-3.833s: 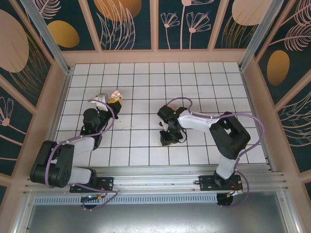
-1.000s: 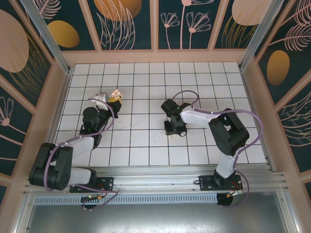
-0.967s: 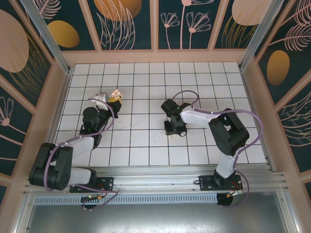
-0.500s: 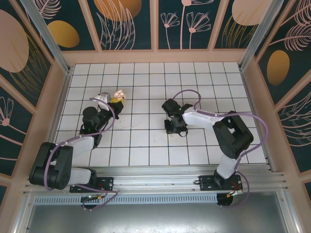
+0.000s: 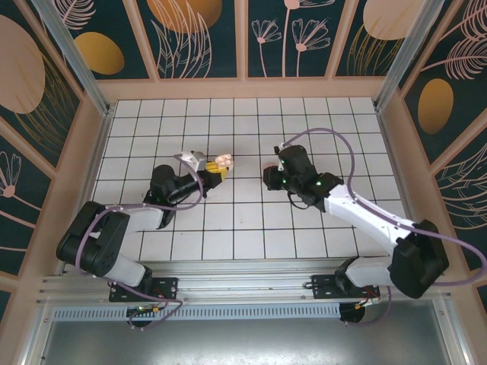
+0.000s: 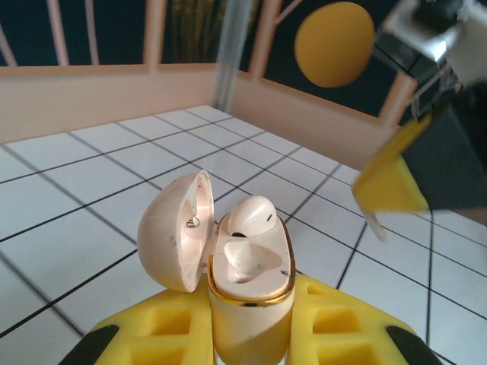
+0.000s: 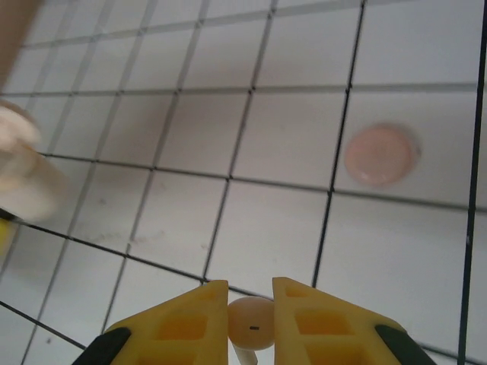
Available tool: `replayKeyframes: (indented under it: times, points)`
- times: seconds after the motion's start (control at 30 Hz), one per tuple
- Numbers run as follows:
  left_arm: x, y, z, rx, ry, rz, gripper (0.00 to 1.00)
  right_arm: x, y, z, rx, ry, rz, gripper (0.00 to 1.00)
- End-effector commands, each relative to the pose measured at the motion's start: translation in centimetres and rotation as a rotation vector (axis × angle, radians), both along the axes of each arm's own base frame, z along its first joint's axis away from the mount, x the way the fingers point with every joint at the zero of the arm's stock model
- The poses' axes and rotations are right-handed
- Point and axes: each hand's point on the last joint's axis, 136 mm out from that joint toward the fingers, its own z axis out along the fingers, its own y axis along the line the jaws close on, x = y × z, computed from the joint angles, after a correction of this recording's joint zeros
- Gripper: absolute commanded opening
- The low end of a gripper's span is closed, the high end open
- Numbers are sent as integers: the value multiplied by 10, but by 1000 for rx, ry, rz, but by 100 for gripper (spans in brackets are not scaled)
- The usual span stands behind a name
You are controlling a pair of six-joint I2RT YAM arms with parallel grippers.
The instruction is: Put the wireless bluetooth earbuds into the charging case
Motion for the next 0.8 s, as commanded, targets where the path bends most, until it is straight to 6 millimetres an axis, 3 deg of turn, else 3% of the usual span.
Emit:
replayKeyframes:
  times: [0.0,0.13,0.27,0.43,0.77]
  points:
    - [-8,-21,10,18,-116,-89,19,7,8,49,95,-218,36,17]
    - [-17,-39,11,35,-176,-150,18,-4,25,80,151,-356,130,17]
    - [-22,-50,12,51,-237,-172,17,-17,45,90,145,-431,214,17]
    - [-19,-56,13,91,-307,-133,17,-31,63,93,168,-483,281,17]
    - [-19,-54,23,108,-366,-82,16,-32,66,81,216,-497,267,17]
